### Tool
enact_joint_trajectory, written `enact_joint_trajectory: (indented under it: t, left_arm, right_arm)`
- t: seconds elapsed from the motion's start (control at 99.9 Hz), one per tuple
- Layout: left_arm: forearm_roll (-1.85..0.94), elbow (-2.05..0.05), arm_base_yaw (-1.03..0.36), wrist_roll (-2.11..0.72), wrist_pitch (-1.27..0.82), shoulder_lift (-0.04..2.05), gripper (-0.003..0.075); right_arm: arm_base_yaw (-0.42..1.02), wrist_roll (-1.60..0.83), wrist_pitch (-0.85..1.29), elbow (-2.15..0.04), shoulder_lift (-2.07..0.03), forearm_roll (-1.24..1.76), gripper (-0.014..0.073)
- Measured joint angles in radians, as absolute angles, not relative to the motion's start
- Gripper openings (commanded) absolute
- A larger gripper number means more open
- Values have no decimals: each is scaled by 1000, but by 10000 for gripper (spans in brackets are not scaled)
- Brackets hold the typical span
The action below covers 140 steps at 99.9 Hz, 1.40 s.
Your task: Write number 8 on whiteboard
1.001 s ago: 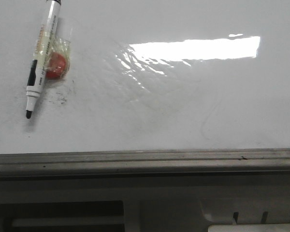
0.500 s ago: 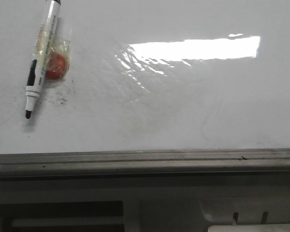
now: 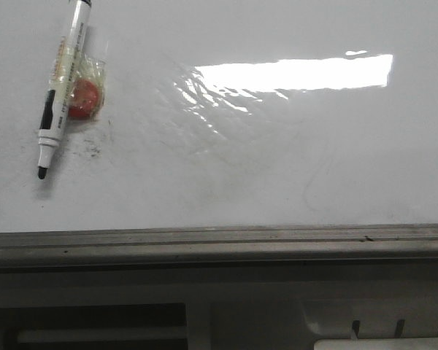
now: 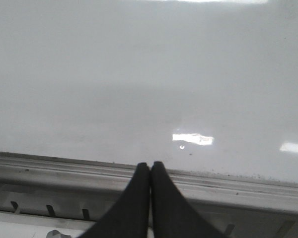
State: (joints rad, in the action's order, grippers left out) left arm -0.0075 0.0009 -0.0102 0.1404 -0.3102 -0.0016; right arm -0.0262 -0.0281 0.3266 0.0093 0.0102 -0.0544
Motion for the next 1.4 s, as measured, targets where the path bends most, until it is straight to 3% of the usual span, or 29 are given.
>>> enact_joint_trajectory:
  t: [0.44, 0.79, 1.141, 1.401]
  left_arm:
    - [17, 1, -10, 140, -214, -2, -20]
    - [-23, 1, -10, 140, -119, -2, -20]
    - [-39, -57, -10, 140, -173, 14, -20]
    - [-35, -137, -10, 140, -175, 88, 1]
  right_arm:
    - [-26, -28, 230, 9, 10, -54, -63]
    - [-26, -28, -29, 9, 10, 67, -63]
    - [-22, -28, 141, -82, -27, 71, -63]
    - [-22, -28, 420, -231, -172, 72, -63]
